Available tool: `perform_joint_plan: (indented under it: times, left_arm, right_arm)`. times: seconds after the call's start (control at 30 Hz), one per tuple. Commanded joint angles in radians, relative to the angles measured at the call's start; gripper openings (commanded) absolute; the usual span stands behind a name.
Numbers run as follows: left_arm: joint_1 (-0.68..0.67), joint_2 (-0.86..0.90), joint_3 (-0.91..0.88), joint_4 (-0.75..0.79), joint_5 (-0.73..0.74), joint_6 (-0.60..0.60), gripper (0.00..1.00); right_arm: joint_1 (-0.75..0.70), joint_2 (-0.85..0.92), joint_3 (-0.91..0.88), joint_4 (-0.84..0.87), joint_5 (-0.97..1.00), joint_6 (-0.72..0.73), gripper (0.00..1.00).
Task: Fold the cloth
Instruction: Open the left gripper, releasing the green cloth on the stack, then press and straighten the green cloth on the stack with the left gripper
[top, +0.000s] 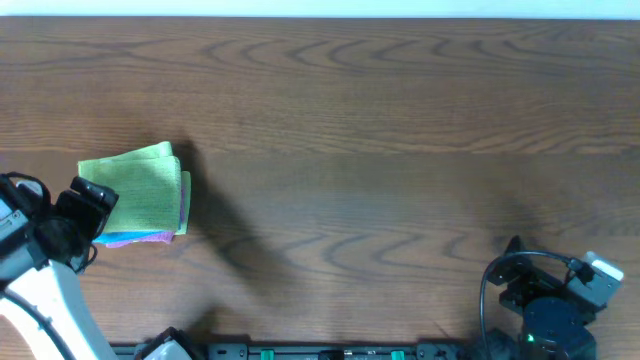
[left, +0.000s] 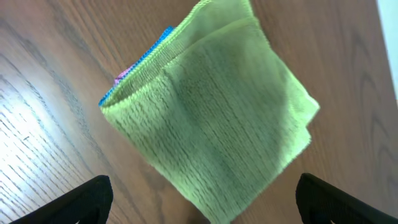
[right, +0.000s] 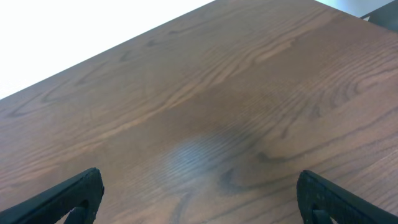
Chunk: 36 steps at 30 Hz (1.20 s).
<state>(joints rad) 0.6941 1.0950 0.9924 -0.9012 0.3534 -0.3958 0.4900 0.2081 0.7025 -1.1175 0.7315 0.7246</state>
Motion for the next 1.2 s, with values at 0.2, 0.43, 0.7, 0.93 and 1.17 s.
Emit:
perform_joint_plan:
  times: [0.2,0.43,0.7,0.93,1.17]
  left_arm:
    - [0.005,-0.113,0.023,-0.025,0.222,0.034,0.95]
    - [0.005,-0.257,0.023,-0.029,0.342,0.057,0.95]
    - [0.005,-0.404,0.023,-0.061,0.428,0.051,0.95]
    - [0.005,-0.506,0.023,-0.074,0.396,-0.054,0.95]
    - [-0.007,-0.515,0.022,-0.064,0.278,0.057,0.95]
  right_arm:
    - [-0.007,-0.002,-0.002,-0.001,0.013,0.011,0.99]
    - [-0.007,-0.002,-0.002,-0.001,0.013,0.011,0.99]
    - [-0.007,-0.002,-0.002,-0.002,0.013,0.011,0.99]
    - [-0.007,-0.002,-0.002,-0.001,0.013,0.011,0.99]
    - [-0.007,-0.002,-0.002,-0.001,0.013,0.011,0.99]
